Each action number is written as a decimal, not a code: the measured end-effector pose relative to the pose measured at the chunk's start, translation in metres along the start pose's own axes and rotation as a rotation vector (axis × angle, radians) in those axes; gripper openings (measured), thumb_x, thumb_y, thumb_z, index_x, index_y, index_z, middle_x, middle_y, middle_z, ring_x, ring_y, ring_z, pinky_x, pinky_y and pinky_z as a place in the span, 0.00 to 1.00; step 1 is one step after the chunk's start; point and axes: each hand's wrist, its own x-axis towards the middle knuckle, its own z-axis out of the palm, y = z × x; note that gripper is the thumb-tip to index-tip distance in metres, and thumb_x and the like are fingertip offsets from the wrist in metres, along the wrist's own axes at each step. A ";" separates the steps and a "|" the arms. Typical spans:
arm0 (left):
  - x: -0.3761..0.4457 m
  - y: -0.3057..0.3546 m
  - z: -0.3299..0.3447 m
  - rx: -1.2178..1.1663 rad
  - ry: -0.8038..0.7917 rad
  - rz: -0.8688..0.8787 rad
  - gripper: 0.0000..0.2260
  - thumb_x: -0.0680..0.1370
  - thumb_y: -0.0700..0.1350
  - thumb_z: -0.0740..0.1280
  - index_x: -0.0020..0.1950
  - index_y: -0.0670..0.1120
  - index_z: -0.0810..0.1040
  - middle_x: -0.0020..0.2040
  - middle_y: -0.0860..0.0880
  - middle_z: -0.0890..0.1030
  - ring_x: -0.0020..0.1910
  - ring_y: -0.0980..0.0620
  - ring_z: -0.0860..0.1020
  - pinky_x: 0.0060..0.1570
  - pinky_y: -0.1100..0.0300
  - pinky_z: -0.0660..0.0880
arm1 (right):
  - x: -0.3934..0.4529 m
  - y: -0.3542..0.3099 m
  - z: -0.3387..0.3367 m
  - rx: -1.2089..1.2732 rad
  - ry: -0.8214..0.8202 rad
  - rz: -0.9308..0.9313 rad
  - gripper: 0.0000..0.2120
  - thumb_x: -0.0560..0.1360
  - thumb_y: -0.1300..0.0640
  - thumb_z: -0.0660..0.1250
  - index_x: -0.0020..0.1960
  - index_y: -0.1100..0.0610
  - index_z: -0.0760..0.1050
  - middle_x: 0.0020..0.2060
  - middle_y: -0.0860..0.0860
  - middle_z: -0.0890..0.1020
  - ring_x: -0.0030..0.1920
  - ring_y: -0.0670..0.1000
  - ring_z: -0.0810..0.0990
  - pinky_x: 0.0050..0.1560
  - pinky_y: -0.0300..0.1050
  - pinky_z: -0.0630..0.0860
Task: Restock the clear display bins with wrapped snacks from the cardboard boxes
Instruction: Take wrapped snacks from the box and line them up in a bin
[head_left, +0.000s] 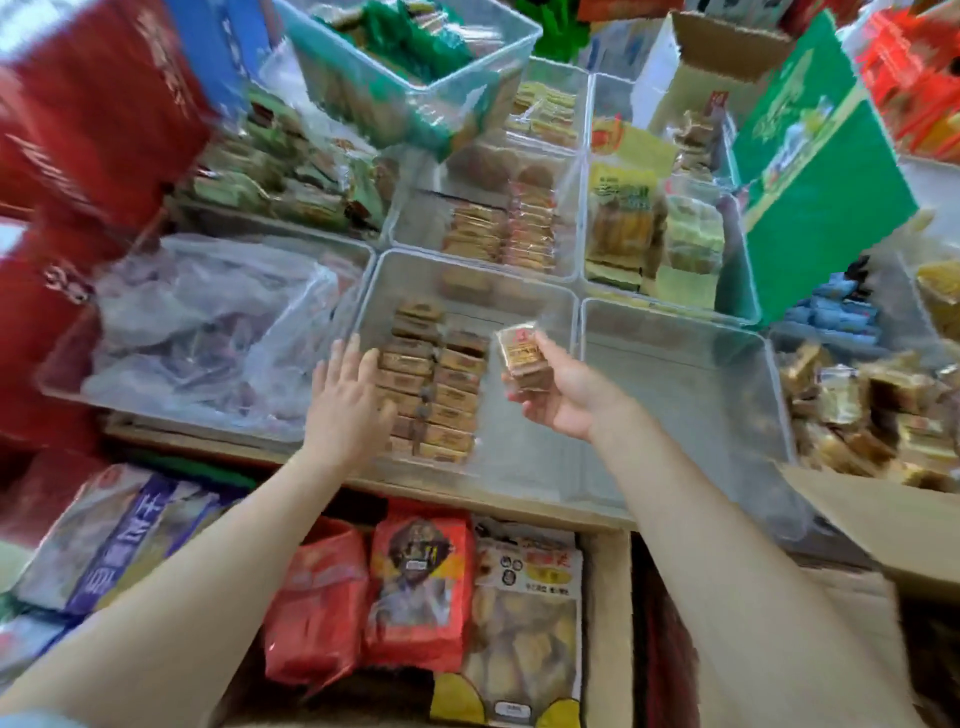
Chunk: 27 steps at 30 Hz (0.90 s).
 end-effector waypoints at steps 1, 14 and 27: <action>0.003 -0.008 0.003 0.027 -0.015 0.023 0.31 0.80 0.51 0.61 0.81 0.43 0.57 0.83 0.42 0.48 0.82 0.44 0.44 0.79 0.44 0.47 | 0.016 -0.003 0.007 -0.020 0.031 0.001 0.21 0.81 0.38 0.57 0.54 0.55 0.77 0.37 0.53 0.82 0.33 0.49 0.78 0.26 0.38 0.71; 0.006 -0.020 0.015 0.013 0.035 0.051 0.33 0.77 0.59 0.53 0.80 0.46 0.62 0.83 0.45 0.49 0.82 0.48 0.44 0.78 0.42 0.55 | 0.173 -0.028 0.028 -0.748 0.433 -0.401 0.14 0.76 0.59 0.72 0.60 0.61 0.77 0.48 0.51 0.78 0.50 0.52 0.77 0.50 0.42 0.73; 0.005 -0.019 0.014 0.002 0.022 0.042 0.31 0.77 0.54 0.61 0.79 0.46 0.64 0.83 0.44 0.48 0.82 0.47 0.43 0.78 0.43 0.54 | 0.194 -0.004 0.058 -0.942 0.751 -0.248 0.11 0.78 0.50 0.69 0.53 0.54 0.71 0.57 0.55 0.78 0.56 0.61 0.77 0.52 0.50 0.71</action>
